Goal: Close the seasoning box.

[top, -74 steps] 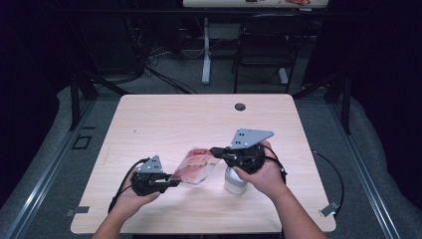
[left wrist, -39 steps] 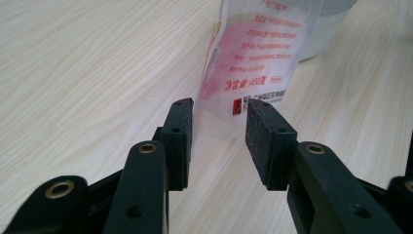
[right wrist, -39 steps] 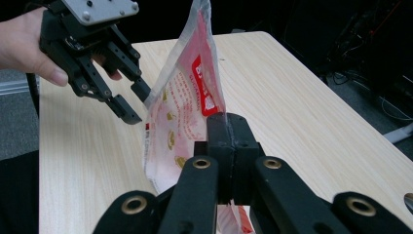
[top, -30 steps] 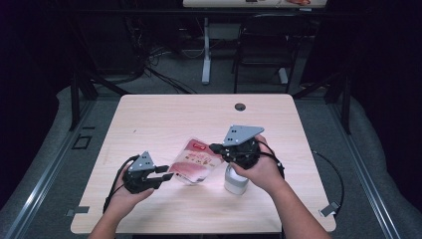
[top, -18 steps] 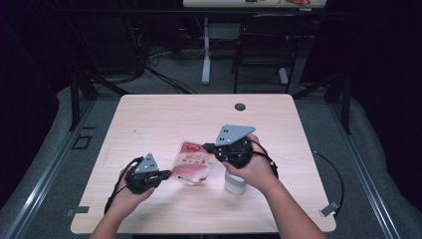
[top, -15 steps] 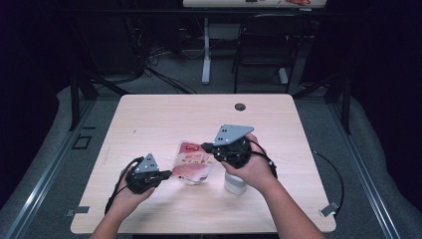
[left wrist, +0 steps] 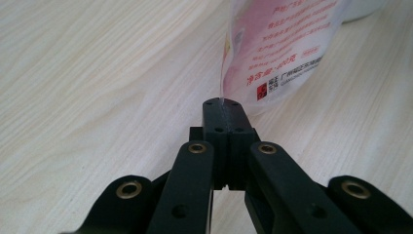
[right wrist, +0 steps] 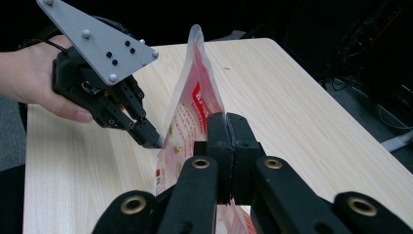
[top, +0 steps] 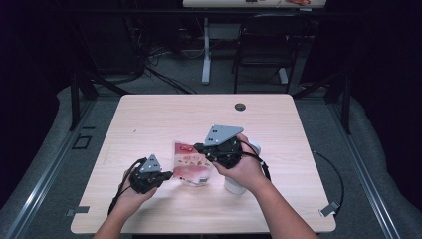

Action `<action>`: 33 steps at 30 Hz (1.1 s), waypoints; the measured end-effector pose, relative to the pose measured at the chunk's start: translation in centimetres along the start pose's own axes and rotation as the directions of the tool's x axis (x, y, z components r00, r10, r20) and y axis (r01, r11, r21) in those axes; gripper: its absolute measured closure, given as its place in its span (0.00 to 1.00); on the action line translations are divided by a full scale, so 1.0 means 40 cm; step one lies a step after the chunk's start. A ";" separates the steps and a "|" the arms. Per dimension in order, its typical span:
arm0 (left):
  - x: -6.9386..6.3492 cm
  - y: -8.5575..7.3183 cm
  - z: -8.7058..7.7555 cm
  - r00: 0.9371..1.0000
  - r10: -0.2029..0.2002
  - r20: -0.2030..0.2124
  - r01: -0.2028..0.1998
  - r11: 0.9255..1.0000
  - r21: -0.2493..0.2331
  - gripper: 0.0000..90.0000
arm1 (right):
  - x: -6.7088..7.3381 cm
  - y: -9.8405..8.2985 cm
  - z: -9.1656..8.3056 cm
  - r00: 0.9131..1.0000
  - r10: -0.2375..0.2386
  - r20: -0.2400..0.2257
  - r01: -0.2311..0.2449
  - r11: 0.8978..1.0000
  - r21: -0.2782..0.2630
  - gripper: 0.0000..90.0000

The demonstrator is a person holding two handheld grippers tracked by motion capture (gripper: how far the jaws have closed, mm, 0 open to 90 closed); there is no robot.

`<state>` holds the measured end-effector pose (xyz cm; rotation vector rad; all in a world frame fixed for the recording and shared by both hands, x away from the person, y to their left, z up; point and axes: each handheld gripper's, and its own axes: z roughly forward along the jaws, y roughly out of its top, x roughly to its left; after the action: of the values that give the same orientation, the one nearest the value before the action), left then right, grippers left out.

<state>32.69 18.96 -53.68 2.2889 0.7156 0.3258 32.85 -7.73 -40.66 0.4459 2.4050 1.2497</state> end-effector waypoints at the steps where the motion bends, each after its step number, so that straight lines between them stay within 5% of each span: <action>1: 0.000 -0.001 0.002 1.000 0.001 -0.003 -0.001 1.000 0.010 1.00 | 0.001 -0.001 0.003 1.000 0.000 -0.003 0.000 1.000 0.004 1.00; 9: -0.002 -0.011 0.016 1.000 -0.005 0.005 0.005 0.999 0.032 0.99 | 0.010 -0.012 0.017 1.000 0.009 -0.026 -0.009 1.000 0.013 0.99; 15: 0.001 -0.007 -0.007 0.999 -0.031 0.013 0.031 0.999 -0.021 0.88 | 0.019 -0.010 0.024 0.999 0.004 -0.041 -0.003 1.000 0.010 0.96; 23: 0.002 -0.009 -0.014 0.999 -0.028 0.026 0.029 0.999 -0.017 0.77 | 0.034 -0.004 0.040 0.998 0.001 -0.057 0.000 1.000 0.014 0.83; 33: 0.001 -0.011 -0.016 0.999 -0.031 0.022 0.032 0.999 -0.025 0.67 | 0.027 0.001 0.045 0.992 0.055 -0.110 -0.056 0.998 -0.002 0.72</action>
<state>32.28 19.61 -53.52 2.2512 0.7312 0.2932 32.76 -5.96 -41.77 0.4567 2.4961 1.3367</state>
